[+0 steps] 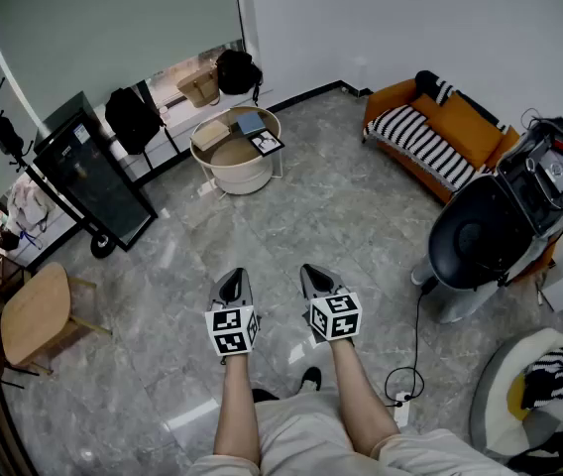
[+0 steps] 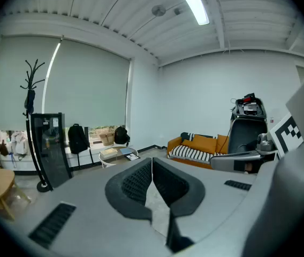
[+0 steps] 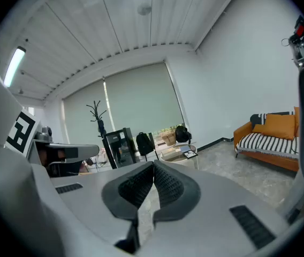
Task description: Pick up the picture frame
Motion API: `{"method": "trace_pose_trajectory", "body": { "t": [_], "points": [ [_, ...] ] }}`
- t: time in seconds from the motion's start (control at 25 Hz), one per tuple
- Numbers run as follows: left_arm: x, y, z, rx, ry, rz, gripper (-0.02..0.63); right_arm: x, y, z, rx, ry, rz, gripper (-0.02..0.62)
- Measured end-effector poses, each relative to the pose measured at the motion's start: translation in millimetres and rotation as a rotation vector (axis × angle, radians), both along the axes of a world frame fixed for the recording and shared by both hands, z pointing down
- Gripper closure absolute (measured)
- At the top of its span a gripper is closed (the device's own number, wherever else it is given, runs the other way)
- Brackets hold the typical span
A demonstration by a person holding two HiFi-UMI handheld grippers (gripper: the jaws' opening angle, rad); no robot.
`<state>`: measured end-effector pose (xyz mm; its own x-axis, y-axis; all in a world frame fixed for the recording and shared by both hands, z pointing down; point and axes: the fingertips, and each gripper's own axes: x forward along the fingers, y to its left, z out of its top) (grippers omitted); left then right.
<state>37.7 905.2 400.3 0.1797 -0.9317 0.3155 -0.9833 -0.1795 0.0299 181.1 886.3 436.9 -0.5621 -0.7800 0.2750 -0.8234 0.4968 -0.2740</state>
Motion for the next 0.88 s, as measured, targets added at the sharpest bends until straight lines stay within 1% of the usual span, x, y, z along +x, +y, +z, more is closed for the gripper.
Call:
{"method": "trace_pose_trajectory", "body": {
  "t": [0.08, 0.2, 0.32, 0.48, 0.56, 0.64, 0.68, 0.76, 0.88],
  "points": [
    [3.7, -14.0, -3.3, 0.023, 0.011, 0.002, 0.584, 1.9, -15.0, 0.0, 0.002, -0.006, -0.009, 0.561],
    [10.1, -21.9, -3.6, 0.039, 0.069, 0.024, 0.584, 6.7, -23.8, 0.4, 0.001, -0.025, -0.013, 0.561],
    [5.5, -15.6, 4.2, 0.016, 0.095, 0.014, 0.584, 7.1, -16.1, 4.6, -0.016, -0.045, -0.014, 0.561],
    [-0.2, -29.9, 15.1, -0.016, 0.124, 0.001, 0.584, 9.7, -29.0, 10.5, -0.048, -0.082, -0.007, 0.561],
    [4.3, -44.5, 18.2, -0.012, 0.154, 0.024, 0.584, 13.5, -40.9, 13.4, -0.060, -0.100, -0.012, 0.560],
    [15.8, -68.9, 16.8, 0.006, 0.214, 0.067, 0.583, 16.0, -60.3, 11.9, -0.071, -0.140, -0.052, 0.560],
    [21.5, -82.0, 14.5, 0.014, 0.227, 0.087, 0.583, 16.7, -70.7, 8.5, -0.074, -0.163, -0.072, 0.560],
    [29.1, -107.5, 7.3, 0.024, 0.204, 0.123, 0.584, 17.7, -92.4, -2.8, -0.059, -0.193, -0.084, 0.560],
    [35.3, -146.7, -8.8, 0.044, 0.160, 0.153, 0.584, 22.0, -129.4, -20.8, -0.021, -0.196, -0.061, 0.560]
  ]
}}
